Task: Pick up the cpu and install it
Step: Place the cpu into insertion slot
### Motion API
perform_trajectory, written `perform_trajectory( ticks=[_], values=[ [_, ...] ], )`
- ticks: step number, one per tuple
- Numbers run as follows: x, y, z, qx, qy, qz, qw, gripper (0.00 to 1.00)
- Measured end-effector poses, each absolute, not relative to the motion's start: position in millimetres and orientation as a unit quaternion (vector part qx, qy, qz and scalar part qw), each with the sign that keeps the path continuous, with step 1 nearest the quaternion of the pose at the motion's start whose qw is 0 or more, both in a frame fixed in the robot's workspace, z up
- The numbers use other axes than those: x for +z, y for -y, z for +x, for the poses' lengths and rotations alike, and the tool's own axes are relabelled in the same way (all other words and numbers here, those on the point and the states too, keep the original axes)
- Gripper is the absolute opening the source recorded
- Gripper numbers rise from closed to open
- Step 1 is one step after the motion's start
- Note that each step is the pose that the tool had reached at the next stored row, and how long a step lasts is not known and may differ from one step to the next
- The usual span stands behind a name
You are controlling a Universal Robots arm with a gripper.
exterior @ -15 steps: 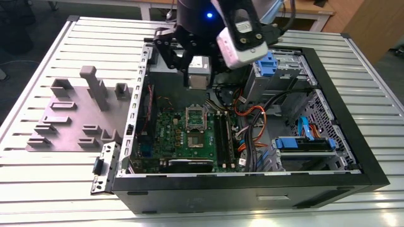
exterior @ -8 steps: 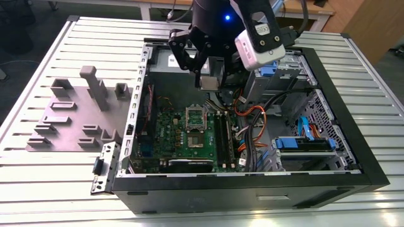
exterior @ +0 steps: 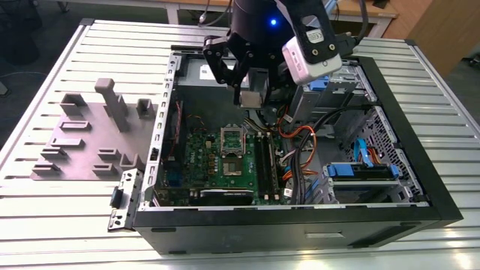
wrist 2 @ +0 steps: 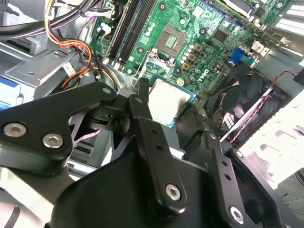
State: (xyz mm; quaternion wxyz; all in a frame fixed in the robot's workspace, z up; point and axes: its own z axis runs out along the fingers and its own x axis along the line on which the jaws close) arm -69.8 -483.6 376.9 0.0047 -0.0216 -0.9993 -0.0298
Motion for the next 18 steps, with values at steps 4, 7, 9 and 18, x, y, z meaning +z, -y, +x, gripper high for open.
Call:
perform_trajectory(
  ticks=[4,7,9,18],
  values=[
    [375.0,484.2,-69.8,-0.03,0.999,-0.022,0.005,0.47],
    [374.5,484.2,-69.8,-0.03,0.999,-0.022,0.005,0.47],
    [373.3,484.3,-69.8,-0.03,0.999,-0.022,0.005,0.47],
    [370.7,485.3,-69.8,-0.03,0.999,-0.022,0.005,0.47]
  ],
)
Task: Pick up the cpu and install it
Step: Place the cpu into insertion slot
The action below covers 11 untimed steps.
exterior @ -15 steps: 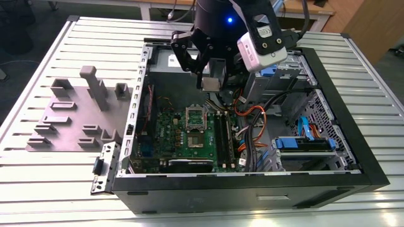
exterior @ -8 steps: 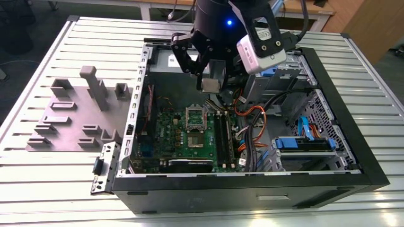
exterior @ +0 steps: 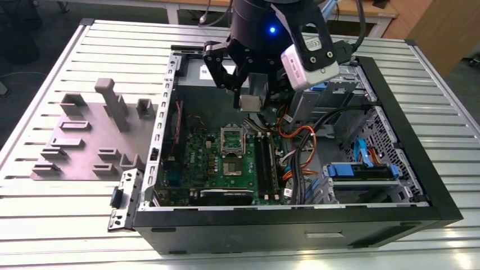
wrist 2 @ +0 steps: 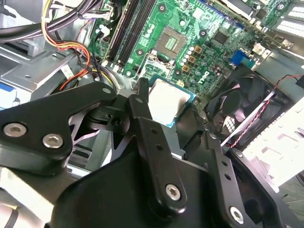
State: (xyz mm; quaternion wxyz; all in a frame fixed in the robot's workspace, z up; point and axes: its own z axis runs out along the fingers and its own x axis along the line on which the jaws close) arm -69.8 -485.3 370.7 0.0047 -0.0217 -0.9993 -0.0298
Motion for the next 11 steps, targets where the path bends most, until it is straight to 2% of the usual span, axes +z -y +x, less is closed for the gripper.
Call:
perform_trajectory(
  ticks=[11],
  values=[
    [366.2,485.5,-69.8,-0.03,0.999,-0.022,0.005,0.47]
  ],
)
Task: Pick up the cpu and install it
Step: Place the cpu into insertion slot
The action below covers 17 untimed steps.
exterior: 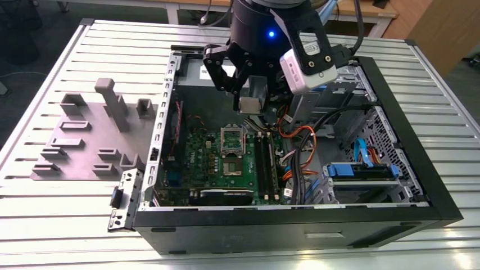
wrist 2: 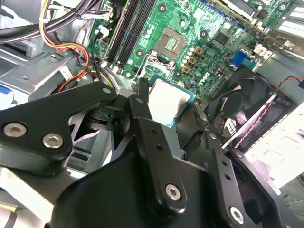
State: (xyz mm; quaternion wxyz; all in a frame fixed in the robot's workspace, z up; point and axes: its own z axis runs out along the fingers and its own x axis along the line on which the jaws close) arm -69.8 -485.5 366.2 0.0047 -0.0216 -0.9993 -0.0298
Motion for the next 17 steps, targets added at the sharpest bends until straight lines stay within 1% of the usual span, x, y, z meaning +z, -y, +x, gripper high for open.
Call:
perform_trajectory(
  ticks=[17],
  values=[
    [363.5,486.5,-69.8,-0.03,0.999,-0.022,0.005,0.47]
  ],
)
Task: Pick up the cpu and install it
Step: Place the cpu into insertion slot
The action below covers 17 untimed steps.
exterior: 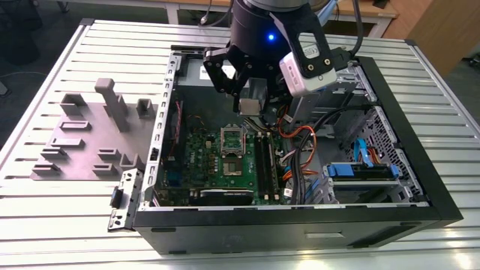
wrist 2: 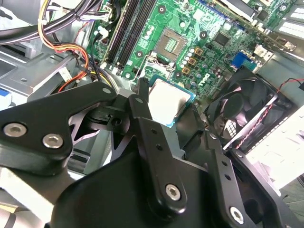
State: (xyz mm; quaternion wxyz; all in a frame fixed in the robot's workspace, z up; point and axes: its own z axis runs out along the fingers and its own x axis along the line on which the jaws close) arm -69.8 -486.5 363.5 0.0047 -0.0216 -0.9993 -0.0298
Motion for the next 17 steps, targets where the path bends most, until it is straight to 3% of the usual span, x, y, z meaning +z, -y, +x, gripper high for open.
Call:
perform_trajectory(
  ticks=[17],
  values=[
    [358.2,486.5,-69.8,-0.03,0.999,-0.022,0.005,0.47]
  ],
)
